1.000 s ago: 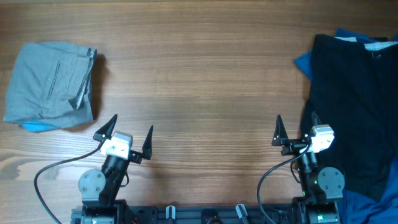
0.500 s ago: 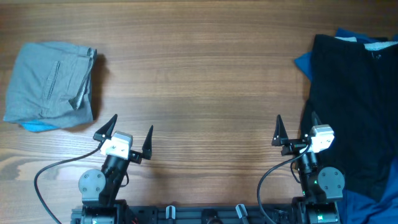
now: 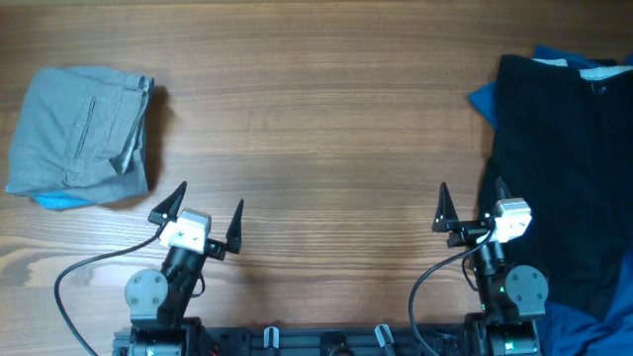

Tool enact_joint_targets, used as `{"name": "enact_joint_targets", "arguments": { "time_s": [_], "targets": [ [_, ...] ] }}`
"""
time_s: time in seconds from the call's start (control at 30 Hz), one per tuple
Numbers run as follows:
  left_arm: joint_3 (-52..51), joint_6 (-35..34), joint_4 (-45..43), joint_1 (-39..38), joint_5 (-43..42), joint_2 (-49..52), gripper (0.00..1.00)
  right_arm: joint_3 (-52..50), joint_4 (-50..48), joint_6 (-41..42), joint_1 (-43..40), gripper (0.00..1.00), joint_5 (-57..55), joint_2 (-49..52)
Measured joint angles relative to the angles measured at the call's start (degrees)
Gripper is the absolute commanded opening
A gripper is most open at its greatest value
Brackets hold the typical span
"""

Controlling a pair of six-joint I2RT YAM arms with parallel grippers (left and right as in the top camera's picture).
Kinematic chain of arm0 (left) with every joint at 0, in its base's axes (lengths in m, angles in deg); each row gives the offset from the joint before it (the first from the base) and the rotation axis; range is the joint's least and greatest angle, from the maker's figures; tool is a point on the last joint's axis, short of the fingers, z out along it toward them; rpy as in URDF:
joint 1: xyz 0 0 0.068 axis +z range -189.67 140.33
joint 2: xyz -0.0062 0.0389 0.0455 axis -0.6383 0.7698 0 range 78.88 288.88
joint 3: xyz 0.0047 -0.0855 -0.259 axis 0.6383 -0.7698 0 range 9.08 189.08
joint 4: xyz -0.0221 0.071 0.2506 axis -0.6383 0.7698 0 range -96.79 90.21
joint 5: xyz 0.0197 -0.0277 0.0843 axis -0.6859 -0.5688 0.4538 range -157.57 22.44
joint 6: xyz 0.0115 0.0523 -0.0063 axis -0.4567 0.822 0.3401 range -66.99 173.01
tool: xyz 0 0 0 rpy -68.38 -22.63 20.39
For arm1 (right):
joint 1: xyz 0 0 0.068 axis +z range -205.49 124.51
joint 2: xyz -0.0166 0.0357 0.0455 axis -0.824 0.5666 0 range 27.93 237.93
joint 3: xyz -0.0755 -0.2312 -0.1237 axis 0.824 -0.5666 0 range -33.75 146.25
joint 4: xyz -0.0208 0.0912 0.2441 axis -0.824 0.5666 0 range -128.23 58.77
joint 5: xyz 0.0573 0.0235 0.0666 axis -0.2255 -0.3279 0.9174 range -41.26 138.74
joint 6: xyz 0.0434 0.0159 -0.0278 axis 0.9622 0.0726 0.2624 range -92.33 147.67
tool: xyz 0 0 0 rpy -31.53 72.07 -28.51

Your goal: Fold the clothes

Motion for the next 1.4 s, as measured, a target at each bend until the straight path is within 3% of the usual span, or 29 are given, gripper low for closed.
{"name": "enact_joint_targets", "arguments": {
  "time_s": [0.73,0.9,1.0,1.13,1.2,1.4],
  "targets": [
    [0.0,0.0,-0.1,0.0,0.0,0.0,1.00,0.0,0.0,0.0,0.0,1.00,0.0,0.0],
    [0.0,0.0,-0.5,0.0,-2.0,0.0,1.00,0.0,-2.8,0.0,0.0,1.00,4.9,0.0],
    [0.0,-1.1,-3.9,0.0,-8.2,0.1,1.00,1.8,-1.0,1.2,0.0,1.00,11.1,0.6],
    [7.5,-5.2,-2.9,0.0,-12.7,0.7,1.00,12.7,3.1,5.9,0.0,1.00,14.9,8.4],
    [12.8,-8.2,2.3,0.0,-13.4,4.0,1.00,23.2,11.8,5.1,0.0,1.00,16.2,18.1],
    [41.6,-14.6,24.1,0.0,-14.4,32.9,1.00,58.7,39.7,0.4,0.0,1.00,16.7,56.4]
  ]
}}
